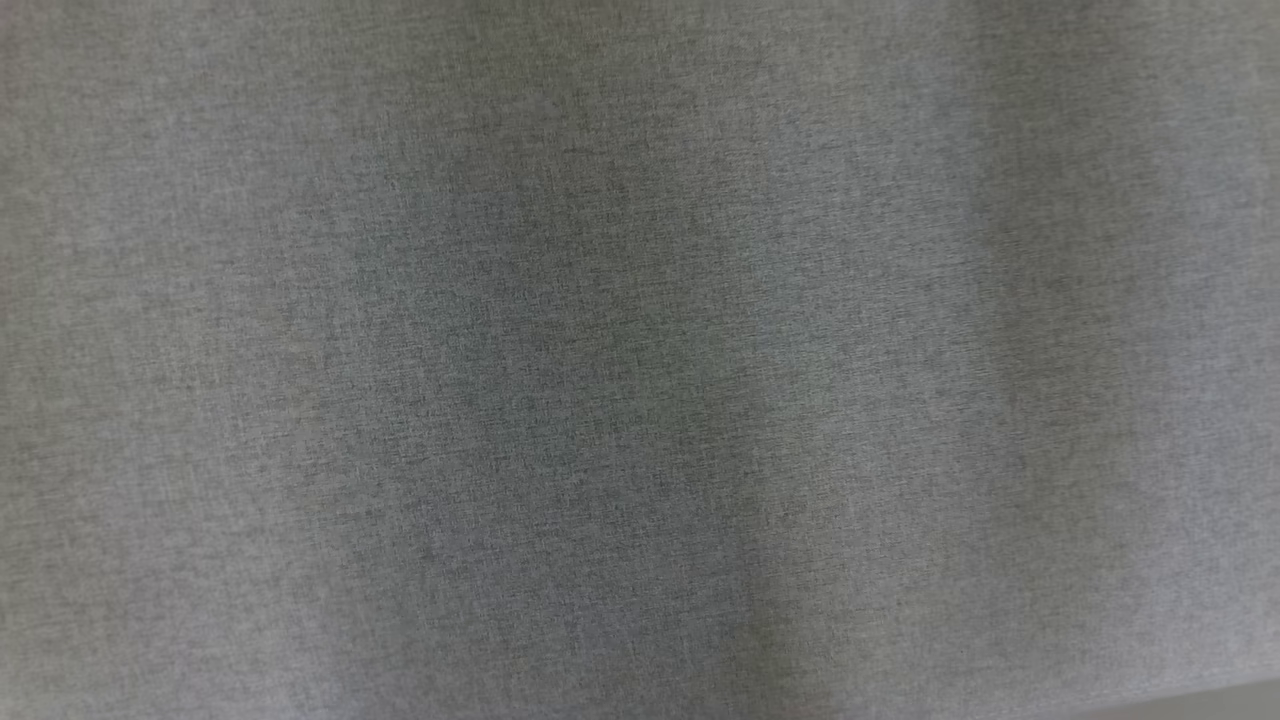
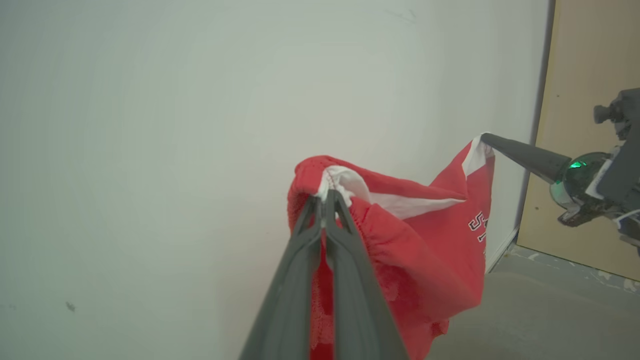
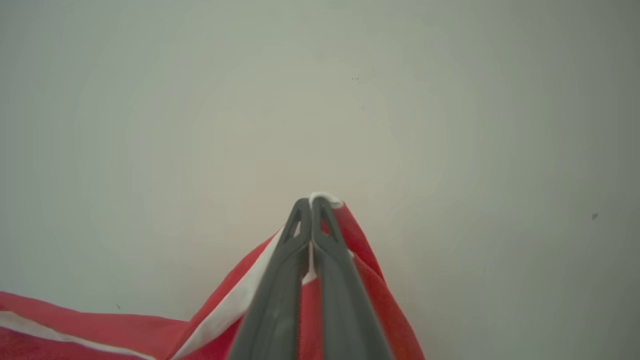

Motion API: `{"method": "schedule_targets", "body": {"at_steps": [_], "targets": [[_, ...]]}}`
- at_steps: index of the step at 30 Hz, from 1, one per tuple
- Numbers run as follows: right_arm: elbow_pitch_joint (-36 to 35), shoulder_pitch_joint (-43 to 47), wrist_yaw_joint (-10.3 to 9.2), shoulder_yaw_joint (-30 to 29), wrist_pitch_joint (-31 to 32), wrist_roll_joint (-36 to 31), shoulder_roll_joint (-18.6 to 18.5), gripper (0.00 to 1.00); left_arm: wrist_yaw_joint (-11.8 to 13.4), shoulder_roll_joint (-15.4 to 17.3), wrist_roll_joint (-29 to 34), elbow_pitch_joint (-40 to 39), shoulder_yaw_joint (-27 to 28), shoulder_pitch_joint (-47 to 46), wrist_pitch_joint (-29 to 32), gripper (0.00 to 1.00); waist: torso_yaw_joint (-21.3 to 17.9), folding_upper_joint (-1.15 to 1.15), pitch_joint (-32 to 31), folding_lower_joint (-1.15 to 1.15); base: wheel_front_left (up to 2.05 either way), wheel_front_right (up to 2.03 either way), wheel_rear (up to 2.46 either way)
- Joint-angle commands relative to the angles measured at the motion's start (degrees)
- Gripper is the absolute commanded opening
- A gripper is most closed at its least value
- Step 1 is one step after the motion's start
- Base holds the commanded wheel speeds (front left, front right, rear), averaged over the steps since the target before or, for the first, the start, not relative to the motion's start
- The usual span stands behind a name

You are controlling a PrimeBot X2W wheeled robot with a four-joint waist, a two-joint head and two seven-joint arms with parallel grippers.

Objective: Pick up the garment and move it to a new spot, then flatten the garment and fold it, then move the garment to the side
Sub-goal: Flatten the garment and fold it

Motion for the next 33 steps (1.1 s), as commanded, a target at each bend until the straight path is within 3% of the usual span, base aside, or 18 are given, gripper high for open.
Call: {"method": "schedule_targets", "body": {"at_steps": [1, 5, 10, 14, 20, 21, 33], "targets": [[-0.87, 2.58, 0.09, 1.31, -0.90, 1.36, -0.96, 0.00, 0.10, 0.73, -2.42, -1.11, -1.33, 1.84, -2.51, 0.00, 0.24, -0.02, 0.92, -0.02, 0.00, 0.00, 0.00], [-3.33, 7.49, 0.09, 3.59, -1.70, 3.66, -3.07, 0.00, 0.09, 1.16, -4.44, -4.63, -3.39, 5.40, -5.32, 0.00, 0.95, -0.02, -0.14, -0.02, 0.00, 0.00, 0.00], [-10.50, 21.23, 0.09, 5.71, -2.91, 9.93, -7.67, 0.00, 0.10, 3.08, -2.79, -11.75, -5.78, 15.29, -6.99, 0.00, 1.68, -0.02, -3.22, -0.02, 0.00, 0.00, 0.00], [-16.89, 35.01, 0.09, 7.08, -4.32, 14.12, -11.13, 0.00, 0.10, 3.34, -0.40, -18.36, -0.63, 28.76, -7.01, 0.00, 1.50, -0.02, -6.69, -0.02, 0.00, 0.00, 0.00], [-24.30, 55.68, 0.09, 7.61, -5.08, 19.99, -13.27, 0.00, 0.09, 2.12, 4.11, -25.61, 6.80, 52.05, -7.03, 0.00, 0.97, -0.02, -12.29, -0.02, 0.00, 0.00, 0.00], [-26.40, 61.59, 0.09, 7.79, -5.20, 20.97, -13.88, 0.00, 0.10, 2.31, 6.58, -26.49, 8.74, 59.28, -7.05, 0.00, 0.89, -0.02, -14.03, -0.02, 0.00, 0.00, 0.00], [-33.71, 89.01, 0.08, 6.26, -5.53, 22.09, -15.30, 0.00, 0.09, -0.52, 15.64, -25.50, 13.88, 88.42, -7.05, 0.00, 1.43, -0.02, -21.81, -0.02, 0.00, 0.00, 0.00]]}}
